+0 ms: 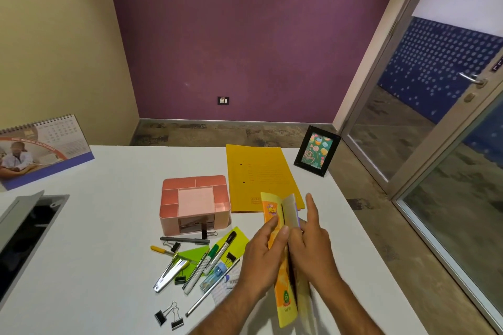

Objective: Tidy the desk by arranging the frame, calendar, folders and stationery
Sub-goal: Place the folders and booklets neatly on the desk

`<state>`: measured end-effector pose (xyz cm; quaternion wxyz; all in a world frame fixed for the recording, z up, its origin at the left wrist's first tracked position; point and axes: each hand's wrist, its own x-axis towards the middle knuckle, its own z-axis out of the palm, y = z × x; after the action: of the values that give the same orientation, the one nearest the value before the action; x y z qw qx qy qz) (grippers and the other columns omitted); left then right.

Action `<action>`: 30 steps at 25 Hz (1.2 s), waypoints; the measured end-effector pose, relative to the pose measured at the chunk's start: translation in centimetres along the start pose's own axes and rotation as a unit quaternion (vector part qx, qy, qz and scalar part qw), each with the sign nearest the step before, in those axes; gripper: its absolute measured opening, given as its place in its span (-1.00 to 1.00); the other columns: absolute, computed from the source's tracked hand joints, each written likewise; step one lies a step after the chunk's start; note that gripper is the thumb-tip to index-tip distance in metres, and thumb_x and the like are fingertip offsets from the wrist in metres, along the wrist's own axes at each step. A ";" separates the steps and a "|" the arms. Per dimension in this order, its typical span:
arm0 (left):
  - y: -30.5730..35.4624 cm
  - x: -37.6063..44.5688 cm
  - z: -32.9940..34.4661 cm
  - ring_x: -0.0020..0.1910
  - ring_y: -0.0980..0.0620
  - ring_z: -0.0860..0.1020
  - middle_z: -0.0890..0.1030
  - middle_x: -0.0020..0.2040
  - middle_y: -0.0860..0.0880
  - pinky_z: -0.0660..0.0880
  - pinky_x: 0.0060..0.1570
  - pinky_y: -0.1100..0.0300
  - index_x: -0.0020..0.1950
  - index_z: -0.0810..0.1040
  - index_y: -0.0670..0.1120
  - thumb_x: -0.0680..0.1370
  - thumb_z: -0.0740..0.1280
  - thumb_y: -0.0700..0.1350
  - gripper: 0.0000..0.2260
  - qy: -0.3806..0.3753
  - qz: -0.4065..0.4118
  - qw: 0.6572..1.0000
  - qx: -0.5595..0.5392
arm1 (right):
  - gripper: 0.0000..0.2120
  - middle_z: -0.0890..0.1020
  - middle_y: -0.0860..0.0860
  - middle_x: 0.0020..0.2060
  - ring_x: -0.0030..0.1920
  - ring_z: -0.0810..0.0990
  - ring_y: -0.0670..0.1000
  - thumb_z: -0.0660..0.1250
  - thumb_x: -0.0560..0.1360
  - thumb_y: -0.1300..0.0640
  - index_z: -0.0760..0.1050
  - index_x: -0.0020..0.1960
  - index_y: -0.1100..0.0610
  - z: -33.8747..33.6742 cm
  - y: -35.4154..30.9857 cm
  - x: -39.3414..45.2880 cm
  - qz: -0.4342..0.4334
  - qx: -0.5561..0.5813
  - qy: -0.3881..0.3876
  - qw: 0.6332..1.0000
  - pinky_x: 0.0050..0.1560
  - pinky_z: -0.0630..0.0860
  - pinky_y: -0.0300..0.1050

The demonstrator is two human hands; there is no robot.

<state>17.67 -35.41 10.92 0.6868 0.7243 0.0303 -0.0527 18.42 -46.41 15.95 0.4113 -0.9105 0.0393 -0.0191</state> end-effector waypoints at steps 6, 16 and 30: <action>-0.2 -0.3 -2.3 0.10 0.08 0.64 0.65 0.16 0.13 0.59 0.10 0.10 0.31 0.49 0.17 0.48 0.42 0.08 -0.60 0.001 0.008 0.999 -0.039 | -0.51 0.64 0.00 0.12 0.02 0.68 -0.04 0.24 0.61 0.08 0.18 0.48 -0.16 1.8 0.0 0.5 0.065 0.194 0.010 0.979 -0.04 0.65 -0.12; -2.2 -1.8 -8.2 0.21 0.05 0.59 0.52 0.29 0.16 0.64 -0.02 0.14 0.47 0.18 0.33 0.58 0.30 -0.33 -0.31 0.093 0.002 0.993 -0.067 | -0.21 0.43 -0.07 0.27 0.25 0.42 -0.05 0.57 0.34 0.09 0.24 0.44 -0.03 3.7 2.6 1.0 0.083 0.131 0.004 0.988 0.15 0.47 -0.13; -2.9 -6.3 -25.1 -0.04 0.20 0.57 0.59 -0.02 0.14 0.47 -0.09 0.35 0.02 0.37 0.28 0.48 0.29 -0.20 -0.65 0.246 0.038 0.968 0.038 | -0.67 0.64 -0.20 0.04 0.08 0.63 -0.14 0.32 0.55 0.27 0.44 0.13 -0.14 17.4 -6.2 -1.9 0.014 0.231 -0.152 0.961 -0.02 0.58 -0.27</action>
<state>11.95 -10.02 10.06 0.6317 0.7411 0.1691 0.1522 18.00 -29.13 9.11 0.6118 -0.7822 -0.0168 0.1167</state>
